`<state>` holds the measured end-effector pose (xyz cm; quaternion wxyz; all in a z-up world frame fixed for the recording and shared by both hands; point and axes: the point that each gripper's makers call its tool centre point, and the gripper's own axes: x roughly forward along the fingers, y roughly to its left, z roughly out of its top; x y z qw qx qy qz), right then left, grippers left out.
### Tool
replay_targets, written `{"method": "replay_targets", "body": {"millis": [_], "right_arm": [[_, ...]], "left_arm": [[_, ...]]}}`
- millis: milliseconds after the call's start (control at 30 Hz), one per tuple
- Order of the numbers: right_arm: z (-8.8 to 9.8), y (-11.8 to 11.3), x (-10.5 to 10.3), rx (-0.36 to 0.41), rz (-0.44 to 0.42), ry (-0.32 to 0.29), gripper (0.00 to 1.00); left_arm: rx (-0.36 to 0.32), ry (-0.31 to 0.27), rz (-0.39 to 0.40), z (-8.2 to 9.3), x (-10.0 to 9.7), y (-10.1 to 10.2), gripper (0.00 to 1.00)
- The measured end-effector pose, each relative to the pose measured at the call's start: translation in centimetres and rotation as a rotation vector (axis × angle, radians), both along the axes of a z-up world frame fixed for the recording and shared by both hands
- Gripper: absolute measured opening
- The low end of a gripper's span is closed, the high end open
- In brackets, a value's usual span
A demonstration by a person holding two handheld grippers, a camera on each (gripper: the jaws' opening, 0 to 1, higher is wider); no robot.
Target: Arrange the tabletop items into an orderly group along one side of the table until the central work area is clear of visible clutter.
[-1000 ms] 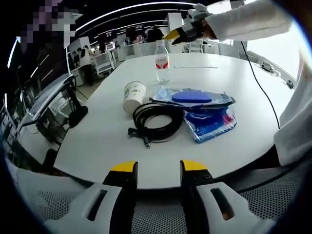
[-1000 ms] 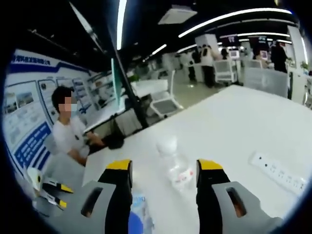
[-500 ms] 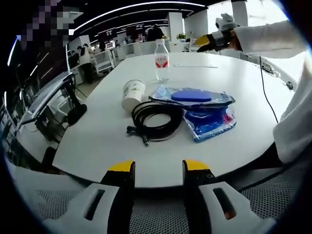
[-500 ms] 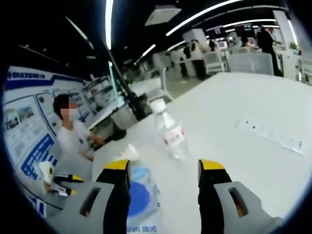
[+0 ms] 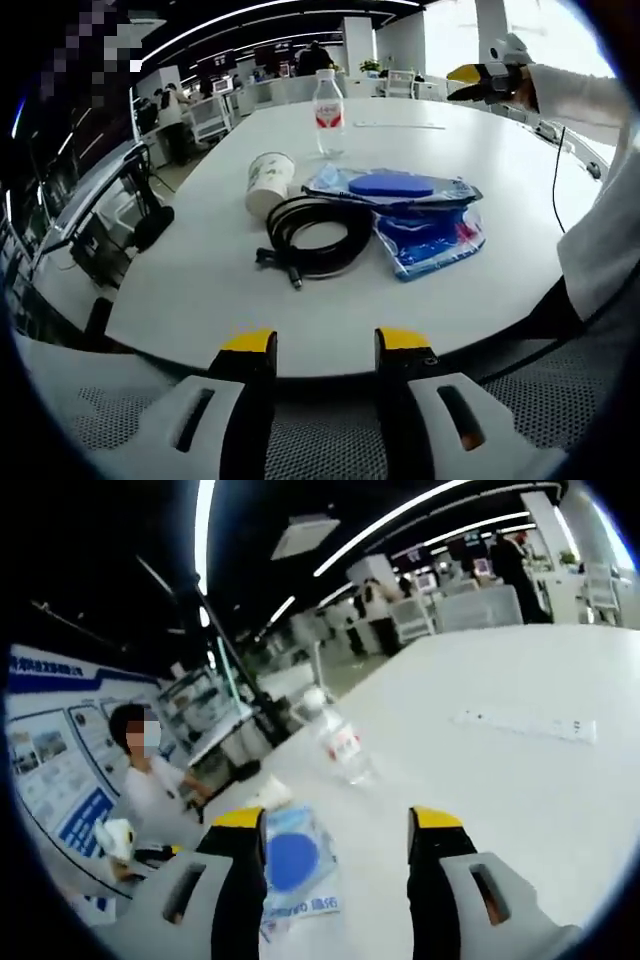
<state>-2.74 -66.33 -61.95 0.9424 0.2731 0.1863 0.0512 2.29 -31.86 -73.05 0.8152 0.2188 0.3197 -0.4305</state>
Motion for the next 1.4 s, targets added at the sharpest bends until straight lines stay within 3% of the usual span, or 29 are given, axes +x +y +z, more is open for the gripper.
{"method": "replay_targets", "body": {"millis": [67, 333, 433, 500, 633, 800, 1000, 1200, 1333, 1400], "right_arm": [[-0.2, 0.5, -1.4, 0.041, -0.026, -0.01, 0.52], [-1.4, 1.3, -5.5, -0.022, -0.025, 0.053, 0.53], [-1.7, 0.9, -7.1, -0.169, 0.013, 0.097, 0.53], [-1.7, 1.1, -7.7, -0.211, 0.028, 0.11, 0.53], [-2.1, 1.6, -8.7, -0.196, 0.033, 0.12, 0.53], [-4.0, 1.7, -9.8, -0.133, 0.022, 0.185, 0.5], [-3.8, 0.6, -9.9, -0.12, -0.011, 0.18, 0.49], [-4.0, -0.1, -10.4, -0.166, -0.014, 0.201, 0.49], [-4.4, -0.2, -10.7, -0.108, -0.036, 0.206, 0.49], [-4.9, -0.2, -11.0, -0.143, -0.019, 0.234, 0.47]], "left_arm": [[-0.003, -0.001, 0.002, 0.0, 0.1, 0.0, 0.44], [-0.004, -0.006, 0.019, -0.2, 0.5, 0.2, 0.49], [0.008, 0.006, 0.015, -0.5, 0.3, 0.2, 0.48], [0.006, 0.01, 0.019, -0.5, 0.3, 0.3, 0.49], [0.019, 0.017, 0.02, -0.9, 0.3, 0.4, 0.51], [0.041, 0.031, 0.016, -1.2, 0.1, 0.5, 0.51], [0.048, 0.039, 0.016, -1.3, -0.1, 0.5, 0.51], [0.05, 0.045, 0.017, -1.4, -0.2, 0.5, 0.52], [0.045, 0.047, 0.02, -1.4, -0.1, 0.5, 0.52], [0.042, 0.049, 0.022, -1.4, -0.1, 0.5, 0.53]]}}
